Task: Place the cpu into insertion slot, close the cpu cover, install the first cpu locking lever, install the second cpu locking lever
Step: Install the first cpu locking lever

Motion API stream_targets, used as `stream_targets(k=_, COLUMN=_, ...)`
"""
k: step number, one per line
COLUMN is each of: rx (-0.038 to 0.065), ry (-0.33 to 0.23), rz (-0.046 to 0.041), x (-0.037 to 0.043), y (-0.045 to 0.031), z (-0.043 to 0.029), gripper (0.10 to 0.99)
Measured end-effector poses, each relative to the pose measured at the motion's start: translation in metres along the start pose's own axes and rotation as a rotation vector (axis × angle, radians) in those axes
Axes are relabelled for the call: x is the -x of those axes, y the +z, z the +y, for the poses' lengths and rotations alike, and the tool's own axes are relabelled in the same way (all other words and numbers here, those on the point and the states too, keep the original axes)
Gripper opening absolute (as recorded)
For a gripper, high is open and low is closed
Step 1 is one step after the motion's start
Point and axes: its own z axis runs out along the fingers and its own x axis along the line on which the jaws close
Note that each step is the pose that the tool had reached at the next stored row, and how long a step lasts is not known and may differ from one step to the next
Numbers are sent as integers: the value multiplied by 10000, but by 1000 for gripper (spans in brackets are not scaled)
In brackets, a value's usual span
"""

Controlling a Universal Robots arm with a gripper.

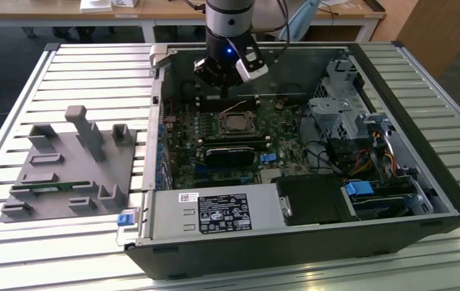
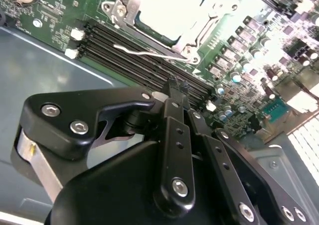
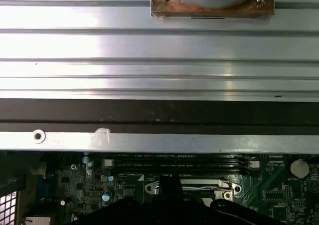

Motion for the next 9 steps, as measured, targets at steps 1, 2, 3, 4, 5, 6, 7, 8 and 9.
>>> stream_targets(k=1, rx=-1, ry=-13, rz=3, x=11, y=4, z=0, gripper=106)
stream_targets(k=2, rx=-2, ry=-49, rz=7, x=19, y=8, z=-1, gripper=106)
stream_targets(k=3, rx=-2, ry=-95, rz=14, x=30, y=12, z=-1, gripper=106)
stream_targets(k=4, rx=-1, ry=-131, rz=19, x=40, y=16, z=-1, gripper=106)
stream_targets(k=5, rx=-1, ry=-151, rz=21, x=53, y=20, z=-2, gripper=106)
stream_targets(k=6, rx=0, ry=-151, rz=21, x=62, y=24, z=-2, gripper=106)
stream_targets(k=7, rx=1, ry=-150, rz=20, x=64, y=28, z=-3, gripper=106)
stream_targets(k=8, rx=0, ry=-149, rz=20, x=65, y=34, z=-3, gripper=106)
stream_targets(k=9, rx=-1, ry=-149, rz=21, x=66, y=40, z=-5, gripper=106)
